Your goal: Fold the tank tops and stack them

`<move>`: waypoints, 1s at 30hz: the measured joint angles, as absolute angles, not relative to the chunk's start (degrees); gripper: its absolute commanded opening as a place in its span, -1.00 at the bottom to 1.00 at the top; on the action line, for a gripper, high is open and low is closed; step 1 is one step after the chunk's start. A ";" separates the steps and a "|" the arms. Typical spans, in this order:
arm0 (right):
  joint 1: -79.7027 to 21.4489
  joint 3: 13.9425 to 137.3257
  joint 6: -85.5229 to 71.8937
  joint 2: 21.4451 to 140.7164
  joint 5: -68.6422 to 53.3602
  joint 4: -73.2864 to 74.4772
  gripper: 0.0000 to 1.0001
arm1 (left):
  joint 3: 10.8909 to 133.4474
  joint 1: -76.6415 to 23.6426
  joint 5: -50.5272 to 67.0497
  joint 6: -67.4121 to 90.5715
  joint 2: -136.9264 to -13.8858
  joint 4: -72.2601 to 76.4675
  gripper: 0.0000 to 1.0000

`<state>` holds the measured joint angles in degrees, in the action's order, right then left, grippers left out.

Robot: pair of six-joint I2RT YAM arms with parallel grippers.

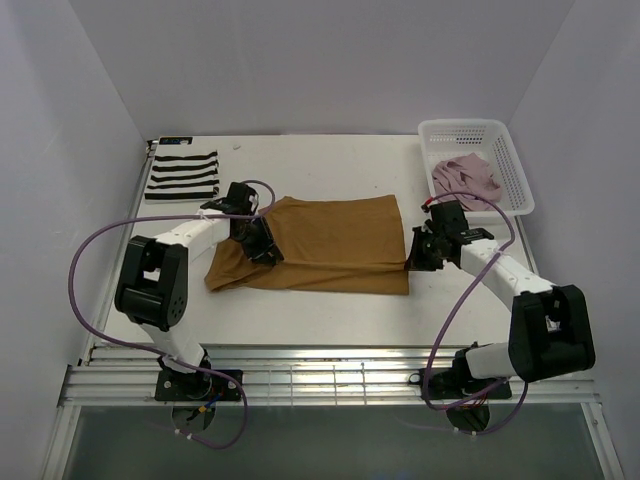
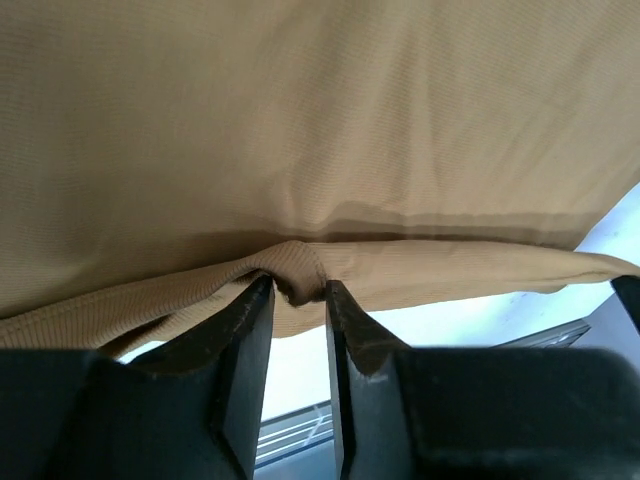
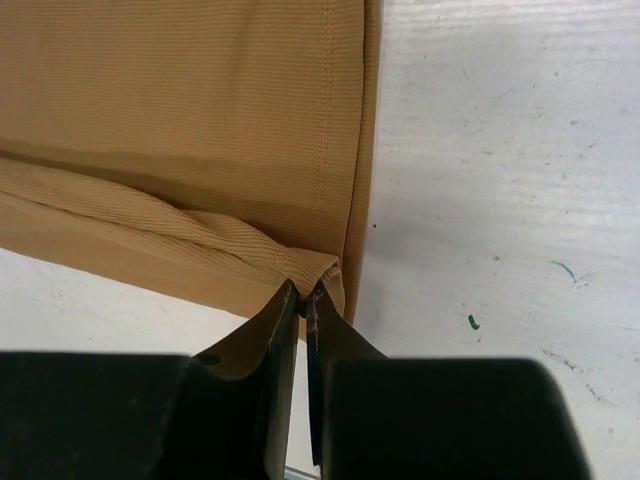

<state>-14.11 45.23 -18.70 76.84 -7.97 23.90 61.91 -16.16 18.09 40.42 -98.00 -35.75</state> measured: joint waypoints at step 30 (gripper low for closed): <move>-22.02 44.51 -12.86 71.07 -19.46 20.16 0.80 | 47.16 -13.67 6.15 44.10 -66.65 -48.42 0.96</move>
